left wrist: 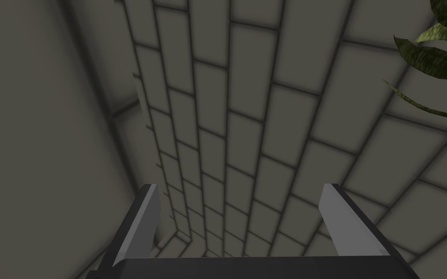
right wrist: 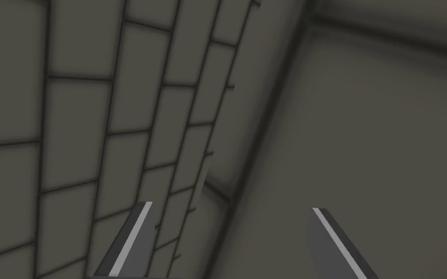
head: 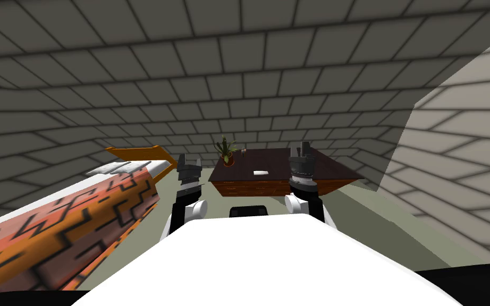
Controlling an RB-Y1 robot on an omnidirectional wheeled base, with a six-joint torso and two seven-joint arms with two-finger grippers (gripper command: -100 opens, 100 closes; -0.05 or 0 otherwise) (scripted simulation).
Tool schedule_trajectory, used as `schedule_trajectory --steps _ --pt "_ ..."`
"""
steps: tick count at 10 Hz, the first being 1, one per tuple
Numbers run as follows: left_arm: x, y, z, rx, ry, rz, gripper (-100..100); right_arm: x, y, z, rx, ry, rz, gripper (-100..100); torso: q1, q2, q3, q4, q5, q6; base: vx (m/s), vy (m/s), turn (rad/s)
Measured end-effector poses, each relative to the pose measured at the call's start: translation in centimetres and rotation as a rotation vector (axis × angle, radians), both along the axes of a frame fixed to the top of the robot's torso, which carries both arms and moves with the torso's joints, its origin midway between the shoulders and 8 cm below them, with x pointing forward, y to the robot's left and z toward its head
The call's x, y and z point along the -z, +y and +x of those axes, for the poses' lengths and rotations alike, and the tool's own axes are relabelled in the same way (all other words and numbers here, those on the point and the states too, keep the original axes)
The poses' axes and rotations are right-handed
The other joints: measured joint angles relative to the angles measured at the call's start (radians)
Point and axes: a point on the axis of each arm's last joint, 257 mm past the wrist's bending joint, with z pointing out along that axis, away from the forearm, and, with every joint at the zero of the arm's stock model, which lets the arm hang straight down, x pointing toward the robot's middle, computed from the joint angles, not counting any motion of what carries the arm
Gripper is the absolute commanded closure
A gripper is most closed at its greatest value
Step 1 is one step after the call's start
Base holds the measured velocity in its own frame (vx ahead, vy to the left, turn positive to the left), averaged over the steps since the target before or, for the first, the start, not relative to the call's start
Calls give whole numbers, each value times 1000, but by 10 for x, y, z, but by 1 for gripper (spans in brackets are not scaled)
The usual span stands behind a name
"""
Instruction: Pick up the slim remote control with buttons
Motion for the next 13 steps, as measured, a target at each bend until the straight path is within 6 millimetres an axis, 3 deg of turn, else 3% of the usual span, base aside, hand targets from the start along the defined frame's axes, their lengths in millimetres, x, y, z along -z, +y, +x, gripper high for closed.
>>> schedule_trajectory --steps 6,9,10,13 --pt "0 0 0 0 0 0 0 56 29 17 -43 168 -179 -100 -4 1 1 0 -1 0 -17 -55 35" --pt "0 0 0 0 0 0 0 117 53 25 -73 298 -306 -100 -5 1 0 0 -1 0 -14 -65 67" --pt "0 0 0 0 0 0 0 127 54 26 -76 327 -337 -100 -5 0 0 0 -1 0 -14 -49 63" --pt "0 0 0 0 0 0 0 181 65 17 -106 450 -458 -100 -4 1 1 0 -1 0 -14 -54 105"
